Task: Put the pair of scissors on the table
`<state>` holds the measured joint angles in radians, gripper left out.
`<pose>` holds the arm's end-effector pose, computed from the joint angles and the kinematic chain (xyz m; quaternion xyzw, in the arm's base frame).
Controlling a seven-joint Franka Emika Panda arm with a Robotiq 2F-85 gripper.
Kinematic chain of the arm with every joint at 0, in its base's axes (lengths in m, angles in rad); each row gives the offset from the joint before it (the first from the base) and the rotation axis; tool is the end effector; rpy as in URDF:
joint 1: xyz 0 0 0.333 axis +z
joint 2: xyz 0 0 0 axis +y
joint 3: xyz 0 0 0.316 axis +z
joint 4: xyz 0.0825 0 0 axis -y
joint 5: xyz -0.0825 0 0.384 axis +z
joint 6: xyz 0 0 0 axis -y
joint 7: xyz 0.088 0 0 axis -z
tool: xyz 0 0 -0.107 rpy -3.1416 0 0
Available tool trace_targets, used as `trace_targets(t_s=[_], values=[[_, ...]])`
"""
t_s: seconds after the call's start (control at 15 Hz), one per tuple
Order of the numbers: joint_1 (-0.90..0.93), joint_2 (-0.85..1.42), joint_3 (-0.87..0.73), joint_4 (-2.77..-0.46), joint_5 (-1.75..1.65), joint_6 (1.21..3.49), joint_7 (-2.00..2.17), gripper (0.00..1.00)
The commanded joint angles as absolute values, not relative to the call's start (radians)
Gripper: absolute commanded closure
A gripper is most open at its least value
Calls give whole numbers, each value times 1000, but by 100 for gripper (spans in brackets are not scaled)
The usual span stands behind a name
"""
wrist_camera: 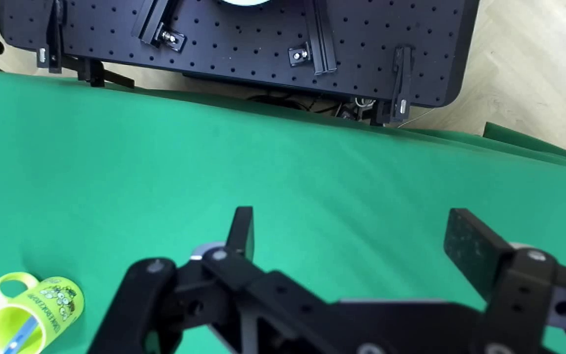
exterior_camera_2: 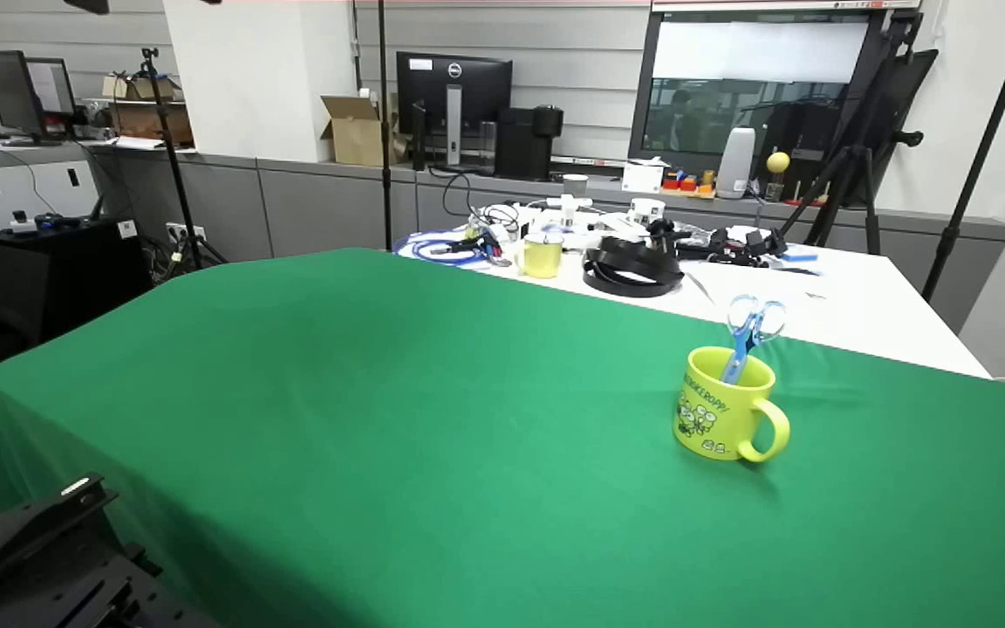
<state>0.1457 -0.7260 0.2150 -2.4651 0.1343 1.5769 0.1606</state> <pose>0.2891 0.1342 0.5147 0.9944 0.0608 -0.0827 0.0238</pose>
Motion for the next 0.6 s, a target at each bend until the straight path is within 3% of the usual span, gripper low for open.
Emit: trace_targets(t_s=[0.0,0.53], values=[[147,-725,214,-2463,134,1575,162,0],[142,-704,200,-2450,127,1579,140,0]])
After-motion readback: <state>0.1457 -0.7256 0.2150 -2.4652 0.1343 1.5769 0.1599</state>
